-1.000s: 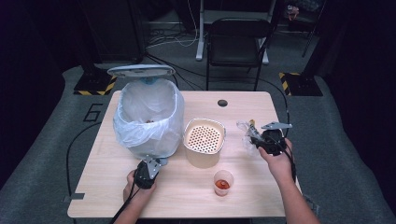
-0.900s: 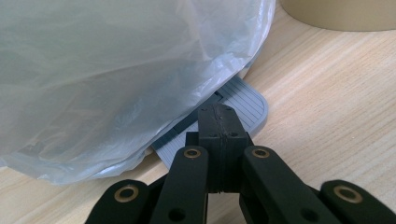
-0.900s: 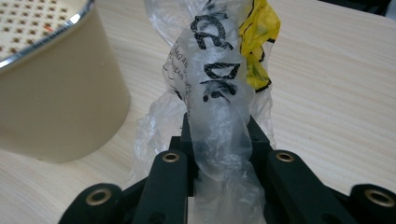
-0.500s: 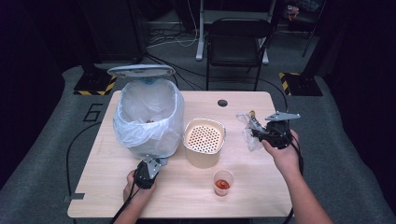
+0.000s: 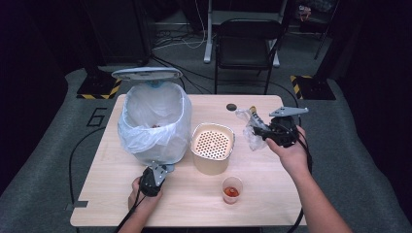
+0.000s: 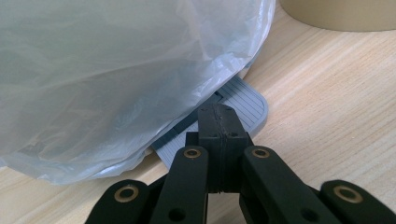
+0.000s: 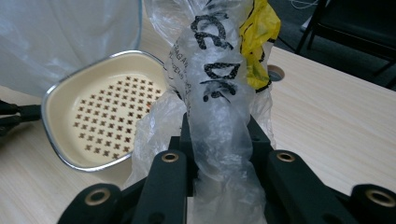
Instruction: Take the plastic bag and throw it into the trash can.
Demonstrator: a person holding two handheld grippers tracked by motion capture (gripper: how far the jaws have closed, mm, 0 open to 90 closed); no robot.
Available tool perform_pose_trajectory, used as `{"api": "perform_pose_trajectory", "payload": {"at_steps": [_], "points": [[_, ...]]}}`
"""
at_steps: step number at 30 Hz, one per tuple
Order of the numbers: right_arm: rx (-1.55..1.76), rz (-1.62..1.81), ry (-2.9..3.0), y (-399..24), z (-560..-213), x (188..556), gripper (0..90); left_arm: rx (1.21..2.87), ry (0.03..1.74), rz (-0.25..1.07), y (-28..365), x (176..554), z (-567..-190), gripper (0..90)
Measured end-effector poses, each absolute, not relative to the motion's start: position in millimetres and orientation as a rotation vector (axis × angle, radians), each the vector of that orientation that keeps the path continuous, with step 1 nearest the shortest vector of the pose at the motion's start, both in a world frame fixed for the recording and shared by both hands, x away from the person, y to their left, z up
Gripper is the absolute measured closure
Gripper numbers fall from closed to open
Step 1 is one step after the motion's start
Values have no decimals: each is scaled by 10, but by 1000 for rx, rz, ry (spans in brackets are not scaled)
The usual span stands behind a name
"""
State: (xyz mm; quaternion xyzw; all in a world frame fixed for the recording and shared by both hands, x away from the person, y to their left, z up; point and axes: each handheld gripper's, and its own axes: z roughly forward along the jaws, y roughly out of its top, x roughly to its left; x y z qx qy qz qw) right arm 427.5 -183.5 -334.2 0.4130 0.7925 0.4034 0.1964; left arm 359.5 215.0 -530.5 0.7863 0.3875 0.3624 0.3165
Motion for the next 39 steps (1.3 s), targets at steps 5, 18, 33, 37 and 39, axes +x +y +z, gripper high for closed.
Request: {"api": "perform_pose_trajectory", "payload": {"at_steps": [5, 18, 33, 37, 39], "points": [[1127, 1187, 2235, -1709, -3261, 4274, 758, 2068, 1020, 961, 2148, 3596, -5308, 900], [991, 1296, 2306, -1285, -2878, 3968, 758, 2067, 1019, 959, 2149, 3596, -5308, 900], [846, 1405, 2380, -650, -2686, 4047, 760, 2056, 1020, 959, 2146, 3602, -5312, 900], [826, 1426, 2388, -514, -2644, 4076, 761, 2065, 1013, 971, 2154, 3603, -5305, 900], [802, 1430, 2391, -488, -2637, 4090, 760, 2065, 1013, 972, 2153, 3603, -5305, 900]]}}
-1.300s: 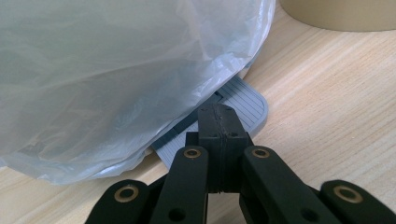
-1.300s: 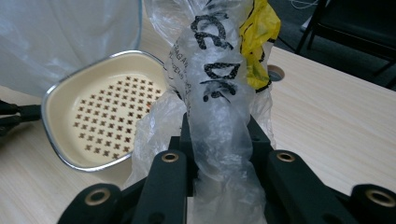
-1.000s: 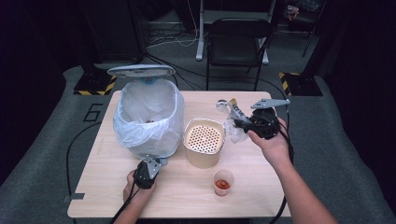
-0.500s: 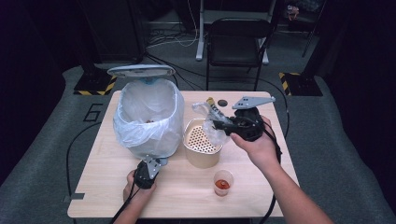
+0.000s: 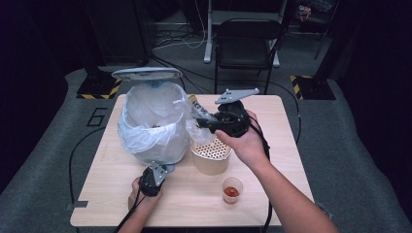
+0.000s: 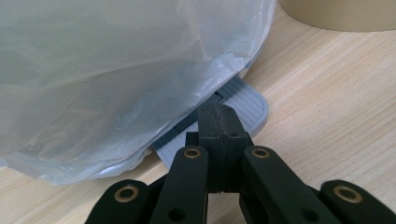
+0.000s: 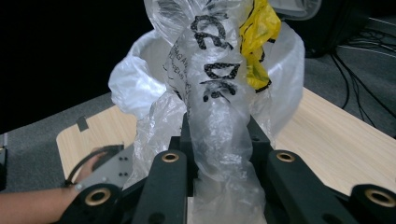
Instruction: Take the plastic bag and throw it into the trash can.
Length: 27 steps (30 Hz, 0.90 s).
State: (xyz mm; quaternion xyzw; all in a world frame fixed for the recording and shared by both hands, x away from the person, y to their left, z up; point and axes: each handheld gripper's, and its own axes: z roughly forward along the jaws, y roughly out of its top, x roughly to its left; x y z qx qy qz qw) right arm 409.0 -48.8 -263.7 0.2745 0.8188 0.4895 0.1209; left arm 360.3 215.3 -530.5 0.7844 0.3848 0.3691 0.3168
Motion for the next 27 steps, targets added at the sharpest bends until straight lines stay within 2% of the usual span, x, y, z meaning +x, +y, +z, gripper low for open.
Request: {"api": "perform_pose_trajectory", "payload": {"at_steps": [17, 20, 21, 22, 27], "points": [[744, 1458, 2441, -5, -2586, 4142, 760, 2069, 1016, 970, 2148, 3598, -5305, 900], [737, 1468, 2445, 73, -2589, 4159, 760, 2037, 1017, 1005, 2135, 3605, -5329, 900], [740, 1469, 2445, 86, -2589, 4164, 760, 2077, 1015, 966, 2151, 3597, -5300, 900], [743, 1472, 2444, 105, -2588, 4173, 760, 2040, 1016, 1004, 2136, 3605, -5328, 900], [746, 1454, 2441, 203, -2581, 4260, 760, 2040, 1017, 1004, 2136, 3604, -5328, 900]]}}
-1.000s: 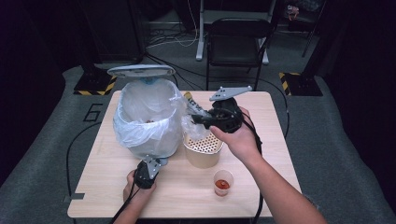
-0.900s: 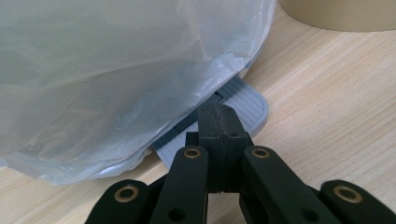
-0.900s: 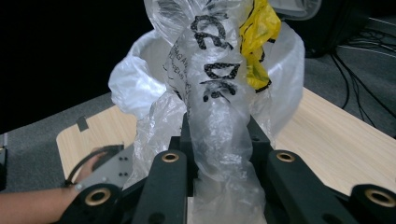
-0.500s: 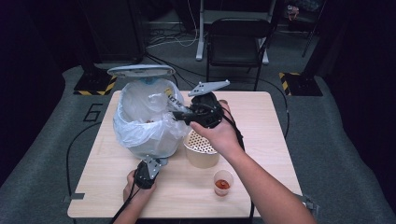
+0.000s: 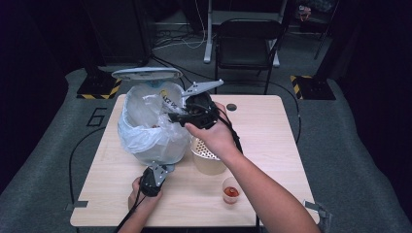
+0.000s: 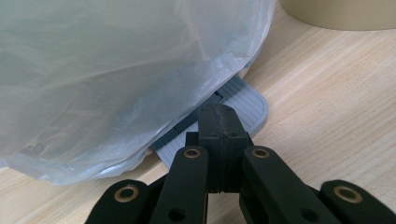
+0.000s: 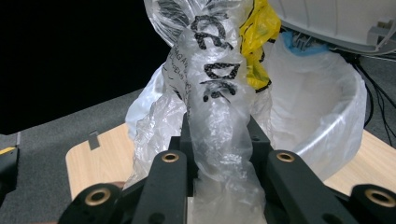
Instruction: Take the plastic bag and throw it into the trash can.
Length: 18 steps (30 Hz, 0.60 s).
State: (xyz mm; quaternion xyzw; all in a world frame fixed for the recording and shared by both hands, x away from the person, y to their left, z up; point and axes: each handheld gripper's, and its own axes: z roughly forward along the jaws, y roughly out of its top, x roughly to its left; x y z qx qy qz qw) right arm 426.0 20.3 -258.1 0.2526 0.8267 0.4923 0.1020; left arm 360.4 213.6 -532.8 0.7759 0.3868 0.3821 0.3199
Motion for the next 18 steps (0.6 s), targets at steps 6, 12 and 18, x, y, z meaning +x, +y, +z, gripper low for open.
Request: {"api": "perform_pose_trajectory", "payload": {"at_steps": [6, 12, 18], "points": [[765, 1467, 2419, 306, -2547, 4401, 760, 2077, 1016, 965, 2151, 3597, -5300, 900], [777, 1468, 2411, 406, -2541, 4491, 760, 2077, 1014, 967, 2151, 3598, -5300, 900], [796, 1462, 2401, 527, -2543, 4580, 760, 2038, 1015, 1009, 2134, 3605, -5331, 900]]}}
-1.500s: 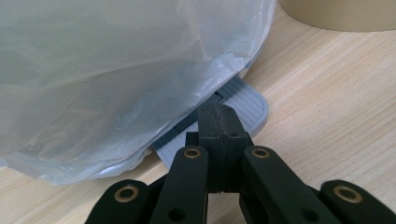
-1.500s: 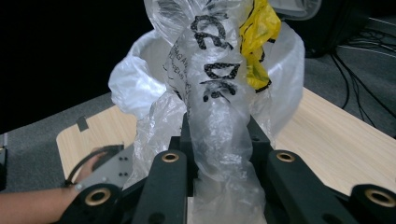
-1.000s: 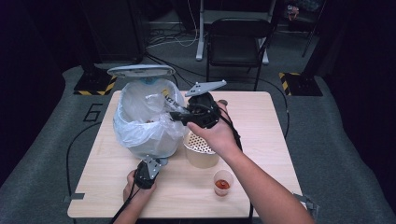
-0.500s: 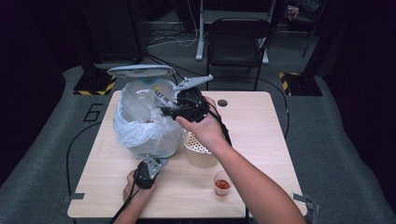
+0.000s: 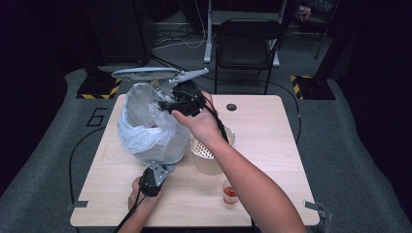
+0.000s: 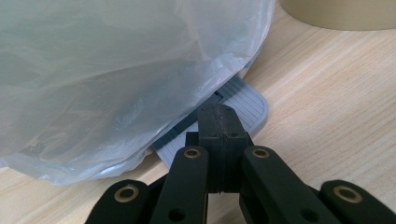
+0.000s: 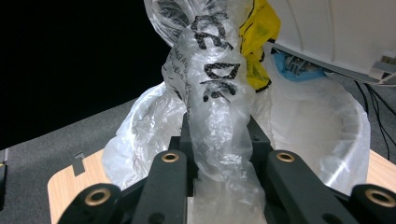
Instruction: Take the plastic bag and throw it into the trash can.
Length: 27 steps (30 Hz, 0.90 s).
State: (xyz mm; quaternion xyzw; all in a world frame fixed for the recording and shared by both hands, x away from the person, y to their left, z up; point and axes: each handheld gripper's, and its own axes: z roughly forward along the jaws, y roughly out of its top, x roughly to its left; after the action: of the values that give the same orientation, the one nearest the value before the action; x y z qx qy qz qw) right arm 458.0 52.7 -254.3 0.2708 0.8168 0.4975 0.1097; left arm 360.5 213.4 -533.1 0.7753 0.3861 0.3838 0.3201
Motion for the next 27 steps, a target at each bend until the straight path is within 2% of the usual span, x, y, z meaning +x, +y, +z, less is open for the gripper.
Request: {"api": "perform_pose_trajectory", "payload": {"at_steps": [27], "points": [[845, 1406, 2313, 926, -2807, 4808, 745, 2041, 1016, 1003, 2134, 3602, -5329, 900]]}}
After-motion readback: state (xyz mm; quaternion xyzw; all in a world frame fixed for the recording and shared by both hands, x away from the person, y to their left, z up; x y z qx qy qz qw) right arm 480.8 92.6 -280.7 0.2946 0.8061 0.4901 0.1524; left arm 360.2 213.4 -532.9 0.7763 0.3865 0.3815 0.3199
